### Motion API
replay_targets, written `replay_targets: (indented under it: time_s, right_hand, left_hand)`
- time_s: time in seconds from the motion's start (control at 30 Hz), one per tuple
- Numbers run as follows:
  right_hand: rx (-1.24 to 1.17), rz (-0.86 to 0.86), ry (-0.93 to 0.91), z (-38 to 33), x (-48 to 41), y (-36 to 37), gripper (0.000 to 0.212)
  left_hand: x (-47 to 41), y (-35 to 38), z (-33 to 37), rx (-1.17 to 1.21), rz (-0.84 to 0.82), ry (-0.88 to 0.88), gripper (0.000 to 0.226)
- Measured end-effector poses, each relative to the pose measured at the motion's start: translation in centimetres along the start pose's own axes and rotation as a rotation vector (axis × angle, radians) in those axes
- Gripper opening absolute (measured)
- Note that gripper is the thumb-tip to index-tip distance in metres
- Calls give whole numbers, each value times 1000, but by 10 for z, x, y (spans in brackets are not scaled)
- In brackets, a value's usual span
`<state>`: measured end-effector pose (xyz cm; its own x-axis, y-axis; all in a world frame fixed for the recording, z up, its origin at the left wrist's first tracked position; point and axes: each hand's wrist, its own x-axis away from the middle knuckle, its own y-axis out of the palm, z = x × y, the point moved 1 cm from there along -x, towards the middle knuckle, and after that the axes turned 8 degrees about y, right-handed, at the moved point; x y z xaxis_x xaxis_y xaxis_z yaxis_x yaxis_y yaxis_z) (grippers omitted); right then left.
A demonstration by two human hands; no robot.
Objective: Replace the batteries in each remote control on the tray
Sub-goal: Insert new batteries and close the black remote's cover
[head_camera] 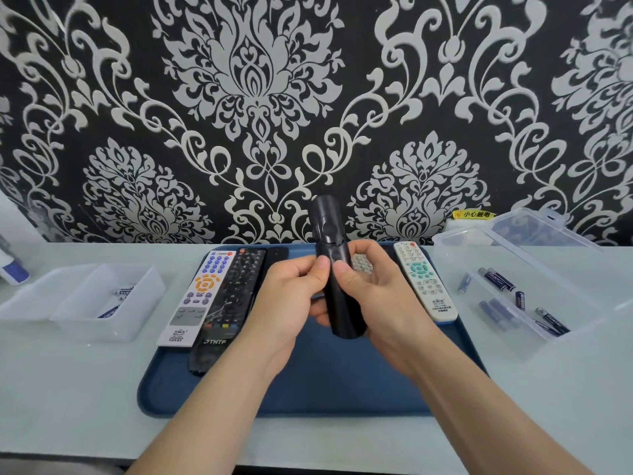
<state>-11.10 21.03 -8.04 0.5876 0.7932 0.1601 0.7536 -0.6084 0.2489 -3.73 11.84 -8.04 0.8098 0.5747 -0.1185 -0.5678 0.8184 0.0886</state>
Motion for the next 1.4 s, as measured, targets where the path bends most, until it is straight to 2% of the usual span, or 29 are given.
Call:
replay_targets:
  time_s: [0.07,0.13,0.23,0.27,0.33,0.43,0.53,0.67,0.77,0.83,0.9,0.97,1.03,1.07,1.17,1.23,1.33,1.37,1.4]
  right_hand:
    - [-39,21,16,1,-1,2,13]
    - [-136,61,48,2,-4,2,12]
    - [-245,60,88,-2,-8,-4,19]
    - [-260,55,108,-3,-8,-7,22]
    - [-265,58,159,-1,-9,-11,26]
    - [-243,84,183,2,-11,-13,20]
    - [-220,138,163,3,-14,-15,31]
    - [-174,132,97,2,-13,-16,31]
    - [-257,55,96,-2,-11,-18,29]
    - [-306,15,94,-7,-11,-20,26]
    - [-330,18,95,-12,-13,-23,27]
    - [-336,59,105,-15,-13,-27,30]
    - [-320,113,102,-16,-13,-30,32]
    - [-313,134,97,-15,-13,-32,30]
    - [-294,157,86,-14,-13,-33,22]
    - [-289,146,83,-13,-13,-32,21]
    - [-295,129,97,-10,-16,-29,26]
    - [-299,123,103,-8,-17,-29,29]
    - [-296,118,109,-6,-18,-28,32]
  left_hand:
    - [-2,0,0,-78,4,64,25]
    - [-4,-4,0,-374,4,273,49]
    - [3,-1,5,-902,-276,464,91]
    - [5,0,4,-1028,-347,480,99]
    - [9,3,4,-1155,-362,516,94]
    - [9,1,11,-1107,-277,528,74]
    - [8,-4,16,-924,-256,445,58]
    - [7,-8,16,-662,-202,317,51]
    - [6,-12,14,-640,-222,305,52]
    - [4,-14,16,-492,-214,303,43]
    - [1,-16,22,-259,-86,319,24]
    - [-3,-23,27,-196,132,386,24]
    - [-7,-35,31,-264,236,374,27]
    - [-9,-42,31,-318,206,323,27]
    - [-9,-51,21,-555,-112,97,26]
    - [-5,-45,12,-753,-298,40,20]
    - [-3,-32,-3,-1165,-438,101,25]
    - [-3,-29,-4,-1286,-380,198,30]
    - [-3,-25,-3,-1296,-277,340,30]
